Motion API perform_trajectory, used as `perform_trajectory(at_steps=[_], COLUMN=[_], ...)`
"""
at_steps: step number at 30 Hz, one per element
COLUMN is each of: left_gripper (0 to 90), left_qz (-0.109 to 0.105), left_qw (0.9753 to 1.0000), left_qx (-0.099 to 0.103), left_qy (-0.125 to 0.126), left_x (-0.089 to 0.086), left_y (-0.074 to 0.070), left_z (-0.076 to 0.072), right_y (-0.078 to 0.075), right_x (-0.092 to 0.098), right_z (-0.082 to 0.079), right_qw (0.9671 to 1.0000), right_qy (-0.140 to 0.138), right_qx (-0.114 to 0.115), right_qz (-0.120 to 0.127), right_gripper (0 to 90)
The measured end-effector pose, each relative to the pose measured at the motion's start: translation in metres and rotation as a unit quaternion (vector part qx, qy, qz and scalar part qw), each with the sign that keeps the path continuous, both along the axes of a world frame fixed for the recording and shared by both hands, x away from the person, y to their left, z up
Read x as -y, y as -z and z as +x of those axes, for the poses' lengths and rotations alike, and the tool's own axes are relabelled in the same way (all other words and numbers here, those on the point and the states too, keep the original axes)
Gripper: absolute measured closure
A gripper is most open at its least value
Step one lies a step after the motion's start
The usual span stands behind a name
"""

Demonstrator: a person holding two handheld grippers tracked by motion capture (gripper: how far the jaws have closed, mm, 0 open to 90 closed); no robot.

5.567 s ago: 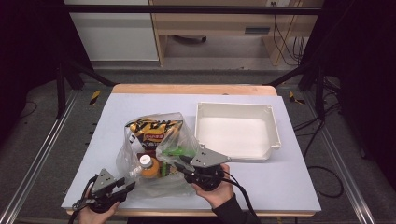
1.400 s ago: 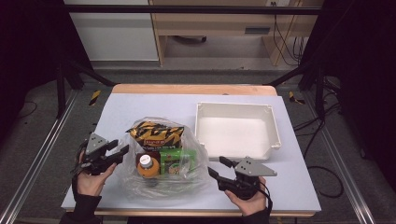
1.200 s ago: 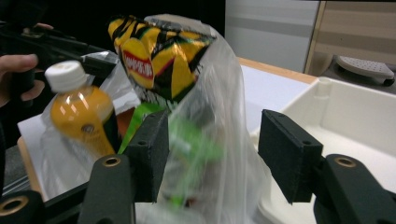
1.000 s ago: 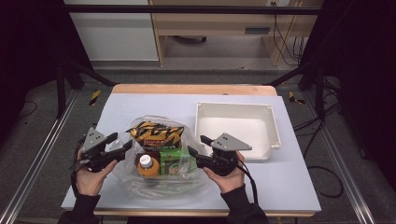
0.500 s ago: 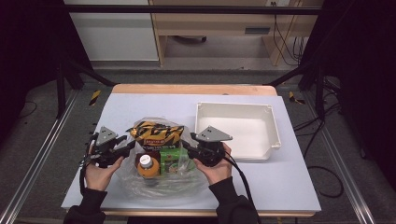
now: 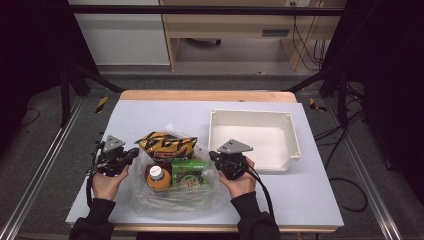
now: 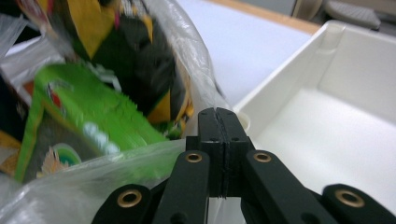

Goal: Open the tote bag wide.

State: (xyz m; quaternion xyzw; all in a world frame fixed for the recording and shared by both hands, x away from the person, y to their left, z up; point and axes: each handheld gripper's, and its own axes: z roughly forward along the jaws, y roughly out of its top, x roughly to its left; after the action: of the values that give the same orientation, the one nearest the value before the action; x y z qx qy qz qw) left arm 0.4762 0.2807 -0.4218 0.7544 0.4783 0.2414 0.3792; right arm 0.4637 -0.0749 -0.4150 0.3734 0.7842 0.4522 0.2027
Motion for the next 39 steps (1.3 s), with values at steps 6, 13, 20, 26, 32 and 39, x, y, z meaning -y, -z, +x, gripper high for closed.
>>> perform_trajectory(at_steps=[6,13,20,26,32,39], left_gripper=[88.1,87.9,87.4,80.3,61.9,47.2], left_qz=[0.01,0.038,0.044,0.031,-0.026,-0.045], left_qw=[0.9996,0.9978,0.9963,0.9974,0.9988,0.9988], left_qx=[-0.024,-0.054,-0.072,-0.065,-0.038,0.01], left_qy=[0.008,0.012,0.012,0.007,-0.015,-0.012], left_x=[0.0,0.006,0.006,0.002,-0.015,-0.023], left_y=[0.015,0.033,0.047,0.05,0.035,0.007], left_z=[0.004,0.013,0.018,0.017,0.006,-0.016], right_y=[0.014,0.032,0.054,0.067,0.053,0.031], right_x=[0.001,-0.002,-0.006,-0.007,0.003,0.019], right_z=[-0.006,-0.005,0.001,0.004,-0.004,-0.024], right_qw=[0.9998,0.9993,0.9984,0.9977,0.9991,0.9996], right_qy=[-0.009,-0.019,-0.012,-0.009,-0.012,-0.026], right_qx=[-0.012,-0.027,-0.039,-0.051,-0.034,0.004], right_qz=[-0.012,-0.017,-0.04,-0.042,-0.022,0.002], right_gripper=[89.5,85.7,86.2,84.3,73.5,62.6])
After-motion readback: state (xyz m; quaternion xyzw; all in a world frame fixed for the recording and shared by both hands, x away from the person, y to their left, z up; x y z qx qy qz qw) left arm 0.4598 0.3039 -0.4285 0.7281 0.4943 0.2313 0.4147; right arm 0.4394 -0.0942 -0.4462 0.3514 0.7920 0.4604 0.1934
